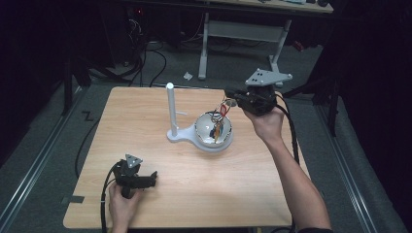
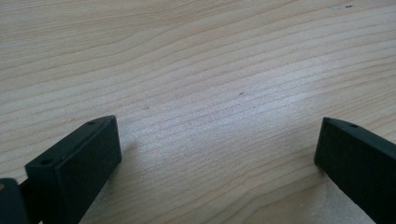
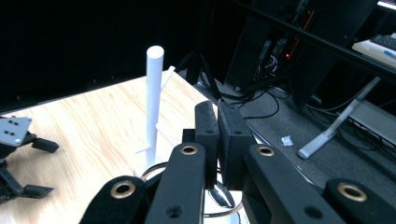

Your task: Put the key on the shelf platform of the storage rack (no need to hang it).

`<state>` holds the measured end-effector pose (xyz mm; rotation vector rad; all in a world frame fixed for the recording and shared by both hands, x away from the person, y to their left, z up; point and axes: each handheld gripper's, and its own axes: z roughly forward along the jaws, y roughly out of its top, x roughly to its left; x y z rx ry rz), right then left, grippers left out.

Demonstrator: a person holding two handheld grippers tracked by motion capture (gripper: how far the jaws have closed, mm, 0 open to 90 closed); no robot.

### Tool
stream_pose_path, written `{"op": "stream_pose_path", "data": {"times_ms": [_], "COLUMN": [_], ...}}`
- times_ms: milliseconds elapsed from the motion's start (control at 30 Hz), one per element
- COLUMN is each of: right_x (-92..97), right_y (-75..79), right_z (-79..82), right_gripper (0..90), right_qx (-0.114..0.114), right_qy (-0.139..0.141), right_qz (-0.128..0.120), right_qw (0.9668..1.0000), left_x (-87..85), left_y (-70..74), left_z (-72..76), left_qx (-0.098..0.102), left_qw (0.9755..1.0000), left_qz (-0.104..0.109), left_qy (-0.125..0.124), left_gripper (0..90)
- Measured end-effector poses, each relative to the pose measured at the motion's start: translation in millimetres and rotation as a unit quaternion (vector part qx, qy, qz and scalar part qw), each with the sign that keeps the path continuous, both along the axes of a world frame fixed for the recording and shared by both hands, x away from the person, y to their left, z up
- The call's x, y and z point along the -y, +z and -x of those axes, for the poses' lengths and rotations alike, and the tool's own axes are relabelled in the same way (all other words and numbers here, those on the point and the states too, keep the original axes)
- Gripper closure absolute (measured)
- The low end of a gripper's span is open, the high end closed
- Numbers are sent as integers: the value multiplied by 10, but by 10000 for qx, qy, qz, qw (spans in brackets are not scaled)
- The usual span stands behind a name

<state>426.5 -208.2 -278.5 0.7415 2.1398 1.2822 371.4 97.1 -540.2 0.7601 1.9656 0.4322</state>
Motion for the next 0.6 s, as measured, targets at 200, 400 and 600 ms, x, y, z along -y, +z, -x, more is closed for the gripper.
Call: {"op": "stream_pose_path", "data": {"times_ms": [200,400,600], "right_x": [-43,-82,-117], "right_y": [-119,-256,-376], "right_z": [-93,-176,-229], "right_gripper": [880,880,880], "right_qx": [-123,-273,-374], "right_qy": [-81,-144,-195], "right_qz": [52,138,231], "right_qw": [9999,9994,9988], "left_x": [-1,-3,0], "left_y": [-1,-3,0], "left_z": [0,0,2], "left_qx": [5,15,-3], "left_qw": [10000,10000,10000], "left_qz": [-8,-26,7], "left_qy": [-11,-15,-10], "left_gripper": [7,7,7]}}
